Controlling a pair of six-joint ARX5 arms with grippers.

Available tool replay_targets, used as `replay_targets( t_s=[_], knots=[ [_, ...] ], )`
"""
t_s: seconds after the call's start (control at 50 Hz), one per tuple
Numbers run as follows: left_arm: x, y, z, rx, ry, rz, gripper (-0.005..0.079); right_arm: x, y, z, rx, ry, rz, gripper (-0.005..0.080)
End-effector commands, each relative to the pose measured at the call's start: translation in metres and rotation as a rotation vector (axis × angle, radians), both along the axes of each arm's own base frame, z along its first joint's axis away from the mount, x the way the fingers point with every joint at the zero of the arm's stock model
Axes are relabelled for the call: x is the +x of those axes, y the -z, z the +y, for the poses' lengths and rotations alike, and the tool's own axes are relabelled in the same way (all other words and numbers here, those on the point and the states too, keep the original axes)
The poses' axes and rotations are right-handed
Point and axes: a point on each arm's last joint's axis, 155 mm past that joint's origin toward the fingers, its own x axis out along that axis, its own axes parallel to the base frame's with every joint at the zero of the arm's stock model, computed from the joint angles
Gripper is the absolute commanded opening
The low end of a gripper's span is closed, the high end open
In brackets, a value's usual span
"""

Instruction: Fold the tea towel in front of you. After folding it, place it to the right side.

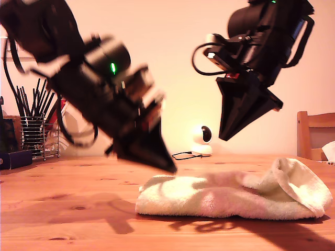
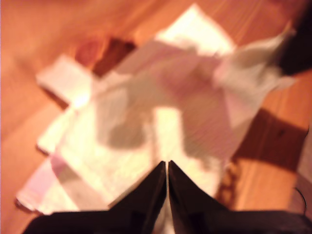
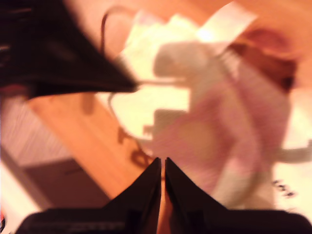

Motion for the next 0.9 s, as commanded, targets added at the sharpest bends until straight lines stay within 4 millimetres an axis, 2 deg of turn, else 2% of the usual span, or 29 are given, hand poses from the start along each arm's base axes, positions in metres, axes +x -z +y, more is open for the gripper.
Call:
replay_targets(
  t_s=[0.0,0.38,0.48,0.6,0.72,0.88],
  knots=[
    [-0.002,0.014,0.0,0.014,0.002,0.024,-0.0021,-0.01,0.005,0.001,-0.01,-0.013,0.023,-0.001],
    [-0.016,0.032,0.01,0.074,0.0,0.105,-0.0021,-0.037,0.037,-0.019,-0.107,-0.012,0.105,-0.0011],
    [-0.014,0.035,0.013,0.097,-0.014,0.093,-0.0021,-0.034,0.038,-0.019,-0.109,-0.011,0.092,-0.0011],
    [-0.011,0.049,0.017,0.137,-0.03,0.091,-0.0021,-0.035,0.037,-0.018,-0.107,-0.016,0.093,-0.0011],
    [-0.019,0.065,0.023,0.172,-0.028,0.142,-0.0021,-0.035,0.037,-0.016,-0.105,-0.021,0.088,-0.0011],
    [-0.034,0.073,0.034,0.228,-0.029,0.208,-0.0021,-0.035,0.037,-0.015,-0.104,-0.023,0.086,-0.0011]
  ],
)
